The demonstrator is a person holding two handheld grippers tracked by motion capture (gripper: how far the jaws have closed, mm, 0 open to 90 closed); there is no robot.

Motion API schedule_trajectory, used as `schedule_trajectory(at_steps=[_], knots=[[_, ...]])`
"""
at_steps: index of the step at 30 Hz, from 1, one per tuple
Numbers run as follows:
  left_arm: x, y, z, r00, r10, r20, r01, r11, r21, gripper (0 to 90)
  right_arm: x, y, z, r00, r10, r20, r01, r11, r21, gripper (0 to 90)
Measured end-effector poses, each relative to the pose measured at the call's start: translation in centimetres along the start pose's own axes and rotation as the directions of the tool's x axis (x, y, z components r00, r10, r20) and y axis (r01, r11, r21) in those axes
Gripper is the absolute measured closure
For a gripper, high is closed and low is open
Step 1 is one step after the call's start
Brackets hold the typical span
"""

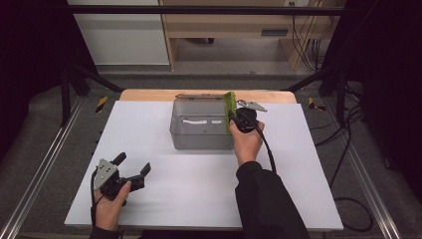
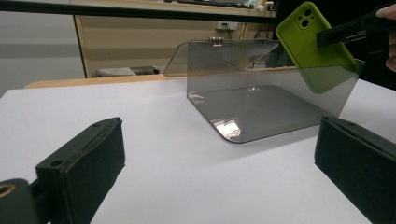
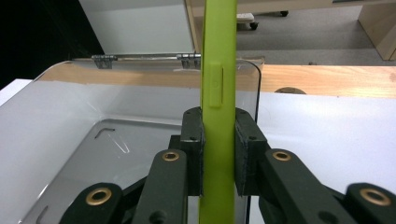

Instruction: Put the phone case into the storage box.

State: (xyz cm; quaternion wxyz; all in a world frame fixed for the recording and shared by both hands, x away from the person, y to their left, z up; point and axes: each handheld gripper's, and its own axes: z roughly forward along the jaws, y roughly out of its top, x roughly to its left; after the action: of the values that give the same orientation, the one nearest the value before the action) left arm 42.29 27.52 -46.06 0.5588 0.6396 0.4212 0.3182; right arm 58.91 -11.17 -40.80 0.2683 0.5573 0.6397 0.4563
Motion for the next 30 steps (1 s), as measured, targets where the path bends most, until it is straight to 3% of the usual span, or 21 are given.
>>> schedule_trajectory(at_steps=[30], knots=[[-0.19,-0.06,0.15,0.9998,0.012,0.015,-0.012,0.9998,0.015,1.8,-0.03,-0.66,0.93,1.0000,-0.001,-0.006,0.002,0.998,0.061,76.8]])
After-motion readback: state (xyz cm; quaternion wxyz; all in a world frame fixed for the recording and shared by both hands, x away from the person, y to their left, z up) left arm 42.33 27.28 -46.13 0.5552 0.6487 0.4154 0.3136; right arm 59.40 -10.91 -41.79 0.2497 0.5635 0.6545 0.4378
